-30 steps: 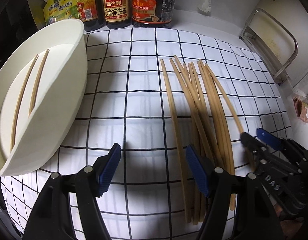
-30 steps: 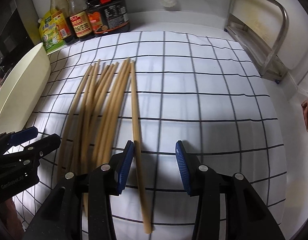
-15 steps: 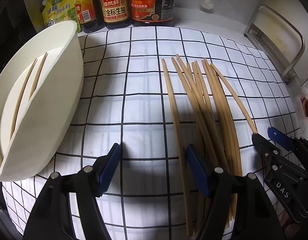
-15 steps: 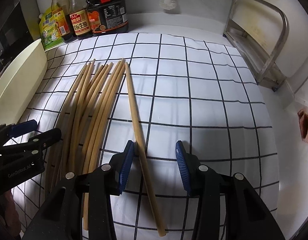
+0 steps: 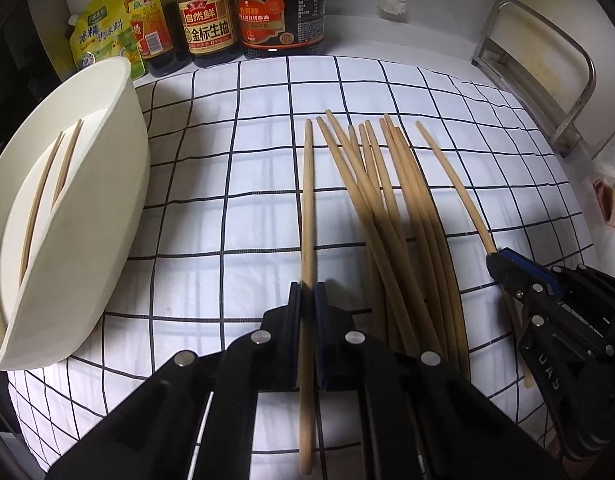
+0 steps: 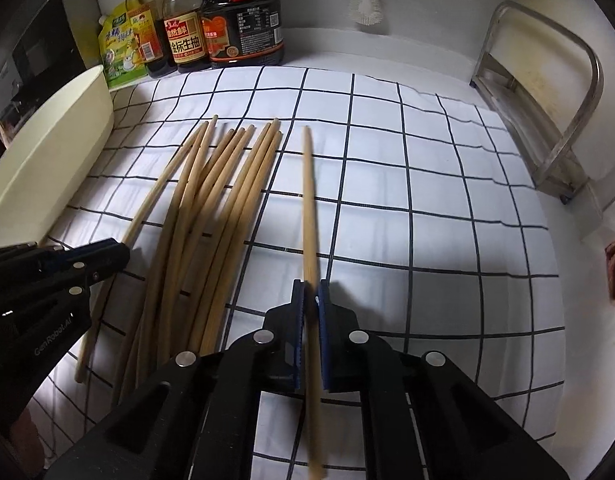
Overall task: Organize utensils
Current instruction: 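Grasp one chopstick with the left tool while the right tool grasps another, then carry both held chopsticks over the white plate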
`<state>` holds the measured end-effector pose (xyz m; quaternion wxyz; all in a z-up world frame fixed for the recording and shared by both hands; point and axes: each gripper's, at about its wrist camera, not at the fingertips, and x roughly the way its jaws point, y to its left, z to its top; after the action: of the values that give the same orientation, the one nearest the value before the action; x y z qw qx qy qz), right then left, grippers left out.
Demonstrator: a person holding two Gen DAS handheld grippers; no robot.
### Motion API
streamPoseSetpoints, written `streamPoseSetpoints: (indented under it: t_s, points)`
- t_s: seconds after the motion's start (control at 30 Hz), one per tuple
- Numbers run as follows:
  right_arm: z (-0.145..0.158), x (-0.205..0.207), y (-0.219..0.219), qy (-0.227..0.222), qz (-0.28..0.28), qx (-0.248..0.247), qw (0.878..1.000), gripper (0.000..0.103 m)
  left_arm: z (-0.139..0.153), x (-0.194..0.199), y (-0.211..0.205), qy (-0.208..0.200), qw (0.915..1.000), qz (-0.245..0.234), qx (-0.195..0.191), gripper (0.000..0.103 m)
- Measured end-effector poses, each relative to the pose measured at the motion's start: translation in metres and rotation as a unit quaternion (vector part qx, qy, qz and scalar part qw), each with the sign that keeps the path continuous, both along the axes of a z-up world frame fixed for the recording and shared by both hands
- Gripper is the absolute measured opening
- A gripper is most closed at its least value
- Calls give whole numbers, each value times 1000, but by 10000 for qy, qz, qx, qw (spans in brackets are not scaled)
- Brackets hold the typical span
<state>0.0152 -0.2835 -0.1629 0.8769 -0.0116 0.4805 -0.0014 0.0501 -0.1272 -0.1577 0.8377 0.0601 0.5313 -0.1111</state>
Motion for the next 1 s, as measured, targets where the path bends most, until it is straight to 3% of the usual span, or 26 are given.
streamPoseSetpoints:
  t_s: [0.17,0.43,0.7,1.0]
  points:
    - [16,-4,-2,-50,-82,249,9996,6,8,1,7,62,9999,5,-111,7]
    - [67,-1,20,-353,-100,567,9977,6,70,3,31,-358,9981,3,-505,7]
    - [105,22,96,-609,440,691,9948,6,122,18,99,-776,9942,348,-659,7]
    - [101,70,208,-456,1147,908,9882,6,118,42,199,-732,9922,925,-394,7]
